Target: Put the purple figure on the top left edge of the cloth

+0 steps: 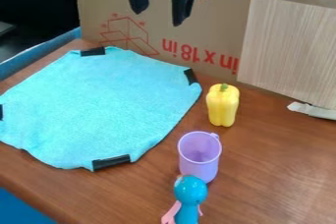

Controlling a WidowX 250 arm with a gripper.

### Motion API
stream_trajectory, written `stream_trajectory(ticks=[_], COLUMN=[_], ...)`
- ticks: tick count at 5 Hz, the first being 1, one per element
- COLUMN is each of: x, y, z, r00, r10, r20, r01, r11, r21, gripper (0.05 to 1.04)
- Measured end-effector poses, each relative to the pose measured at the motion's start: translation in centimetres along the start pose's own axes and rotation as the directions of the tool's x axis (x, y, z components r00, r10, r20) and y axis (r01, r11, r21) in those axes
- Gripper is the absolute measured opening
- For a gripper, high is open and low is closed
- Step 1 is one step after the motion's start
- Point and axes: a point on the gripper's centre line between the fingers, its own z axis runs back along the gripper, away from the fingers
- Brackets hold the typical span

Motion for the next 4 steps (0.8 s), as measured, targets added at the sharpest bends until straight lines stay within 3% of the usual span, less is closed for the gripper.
stream_trajectory(ticks=[1,3,4], x=[-0.3,-2.3,-4.4], y=[-0.3,-2.8,-4.7], z=[-1.3,-4.4,-5.6], r00=[0.999,0.996,0.987], r10=[-0.003,-0.08,-0.158], r20=[-0.038,-0.037,-0.023], r01=[0.003,0.076,0.154], r11=[1.0,0.993,0.983], r21=[-0.008,-0.088,-0.102], gripper=[1.0,1.0,1.0])
